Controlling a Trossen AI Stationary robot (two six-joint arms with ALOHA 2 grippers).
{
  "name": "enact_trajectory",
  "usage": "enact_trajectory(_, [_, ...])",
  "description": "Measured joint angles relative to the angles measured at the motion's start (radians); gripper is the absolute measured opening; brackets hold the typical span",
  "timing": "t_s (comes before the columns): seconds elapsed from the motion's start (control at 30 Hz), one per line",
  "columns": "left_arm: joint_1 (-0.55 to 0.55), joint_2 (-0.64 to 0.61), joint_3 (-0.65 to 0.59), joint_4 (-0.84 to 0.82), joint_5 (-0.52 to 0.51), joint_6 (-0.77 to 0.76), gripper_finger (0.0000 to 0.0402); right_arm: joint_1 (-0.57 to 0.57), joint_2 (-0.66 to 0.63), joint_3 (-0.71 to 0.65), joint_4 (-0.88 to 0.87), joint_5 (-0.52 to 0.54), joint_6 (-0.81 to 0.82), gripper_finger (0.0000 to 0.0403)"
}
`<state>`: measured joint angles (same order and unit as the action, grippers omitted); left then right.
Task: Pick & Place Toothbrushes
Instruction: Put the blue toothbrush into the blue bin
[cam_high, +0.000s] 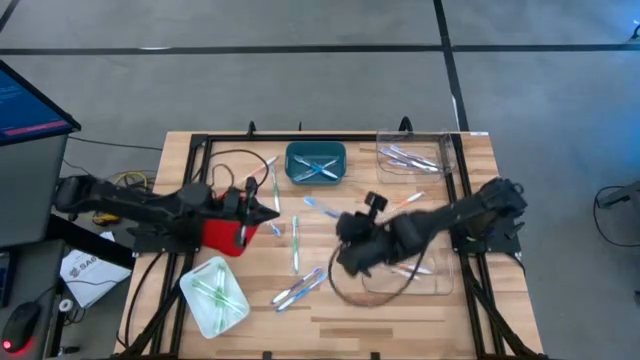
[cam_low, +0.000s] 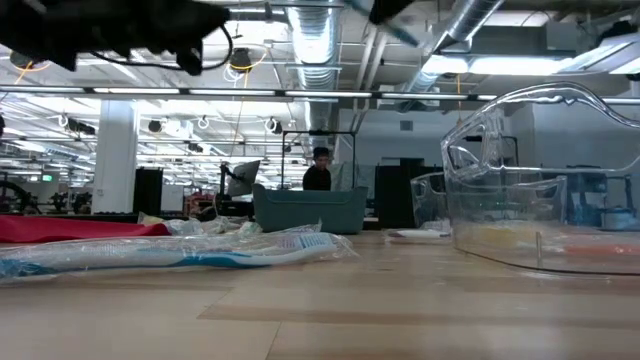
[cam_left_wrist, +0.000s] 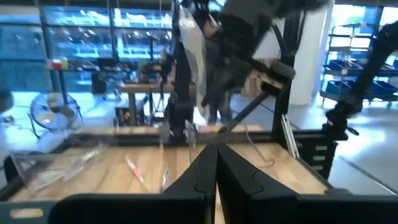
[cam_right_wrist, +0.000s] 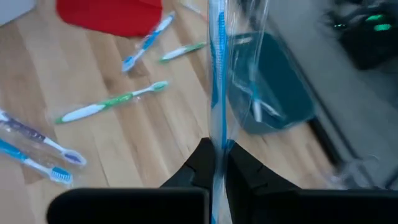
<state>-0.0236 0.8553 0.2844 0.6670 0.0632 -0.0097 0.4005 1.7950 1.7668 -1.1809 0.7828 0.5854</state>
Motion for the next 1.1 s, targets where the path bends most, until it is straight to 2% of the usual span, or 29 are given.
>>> enact_trajectory(0.07, [0.063,0.026,0.0,0.0,0.067,-0.025,0.0002,-0.068,-0.059,-0.089,0.121,-0.088,-0.114,0.001])
enact_trajectory(0.2, [0.121,0.065,0.0,0.0,0.179,-0.056,0.0002,-0.264,-0.116,-0.196,0.303,-0.348,-0.359,0.001])
enact_trajectory(0.37, [0.123,0.068,0.0,0.026,0.188,-0.054,0.0002,-0.496,-0.075,-0.2,0.382,-0.45,-0.663,0.001])
enact_trajectory(0.53, [0.121,0.042,-0.006,0.033,0.208,-0.062,0.0002,-0.682,0.01,-0.199,0.53,-0.654,-0.876,0.001])
enact_trajectory(0.67, [0.121,0.033,-0.04,0.031,0.237,-0.103,0.0002,-0.775,0.114,-0.145,0.516,-0.69,-1.02,0.001])
enact_trajectory(0.83, [0.115,0.034,-0.06,0.032,0.237,-0.135,0.0002,-0.84,0.262,-0.045,0.492,-0.805,-1.095,0.001])
enact_trajectory(1.1, [0.113,0.034,-0.063,0.029,0.251,-0.153,0.0002,-0.839,0.408,0.122,0.404,-0.805,-1.184,0.001])
